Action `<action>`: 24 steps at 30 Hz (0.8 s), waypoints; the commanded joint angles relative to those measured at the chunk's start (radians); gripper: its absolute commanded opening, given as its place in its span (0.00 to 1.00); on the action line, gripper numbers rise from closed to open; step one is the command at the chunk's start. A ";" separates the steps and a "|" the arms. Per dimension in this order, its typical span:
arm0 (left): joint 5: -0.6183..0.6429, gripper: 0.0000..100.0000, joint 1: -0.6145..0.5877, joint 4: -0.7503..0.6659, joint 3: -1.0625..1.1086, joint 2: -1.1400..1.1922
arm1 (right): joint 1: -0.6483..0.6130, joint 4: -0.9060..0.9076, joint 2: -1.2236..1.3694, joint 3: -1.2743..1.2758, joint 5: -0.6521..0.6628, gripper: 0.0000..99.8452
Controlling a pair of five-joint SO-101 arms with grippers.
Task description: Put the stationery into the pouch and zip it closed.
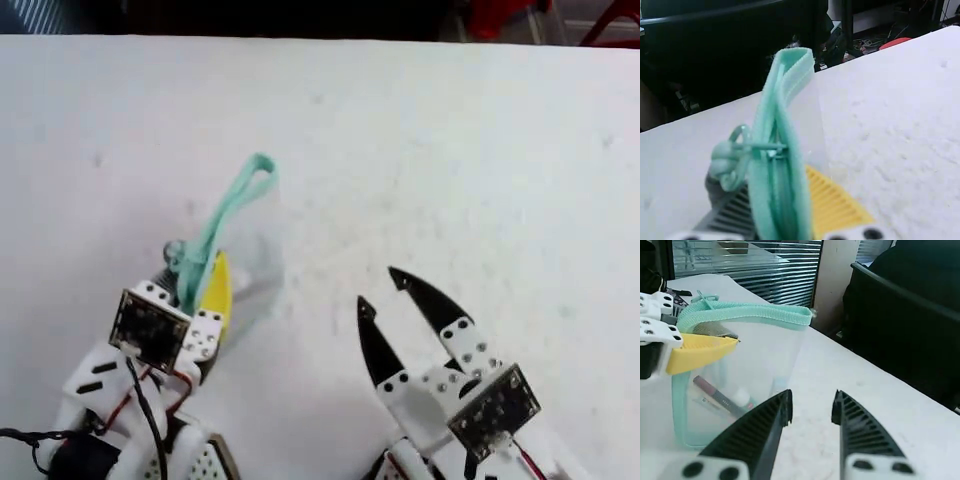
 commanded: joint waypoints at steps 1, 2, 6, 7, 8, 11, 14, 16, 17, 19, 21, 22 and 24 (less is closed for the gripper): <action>-0.048 0.02 0.114 -0.020 -0.008 0.002 | 0.004 -0.027 0.196 -0.143 0.008 0.13; -0.074 0.02 0.156 -0.008 -0.008 0.002 | 0.002 -0.018 0.272 -0.199 0.006 0.13; -0.109 0.02 0.216 -0.003 0.009 0.004 | -0.004 0.108 0.575 -0.479 0.005 0.13; -0.112 0.02 0.216 -0.005 0.020 0.004 | -0.012 0.157 0.638 -0.555 0.005 0.13; -0.112 0.02 0.216 -0.011 0.031 0.004 | -0.036 0.213 0.694 -0.637 0.005 0.13; -0.112 0.02 0.216 -0.037 0.055 0.004 | -0.166 0.366 0.820 -0.870 0.005 0.13; -0.112 0.02 0.216 -0.048 0.054 0.004 | -0.298 0.369 0.849 -0.954 0.008 0.16; -0.112 0.02 0.216 -0.048 0.052 0.004 | -0.384 0.367 0.862 -0.973 0.012 0.23; -0.112 0.02 0.216 -0.046 0.052 0.004 | -0.420 0.367 0.866 -0.973 0.012 0.26; -0.112 0.02 0.216 -0.035 0.051 0.004 | -0.449 0.367 0.874 -0.967 0.012 0.30; -0.112 0.02 0.216 -0.032 0.049 0.004 | -0.453 0.367 0.877 -0.965 0.012 0.30; -0.112 0.02 0.216 -0.032 0.049 0.004 | -0.455 0.366 0.877 -0.965 0.014 0.29; -0.112 0.02 0.217 -0.035 0.049 0.004 | -0.495 0.361 0.877 -0.965 0.025 0.28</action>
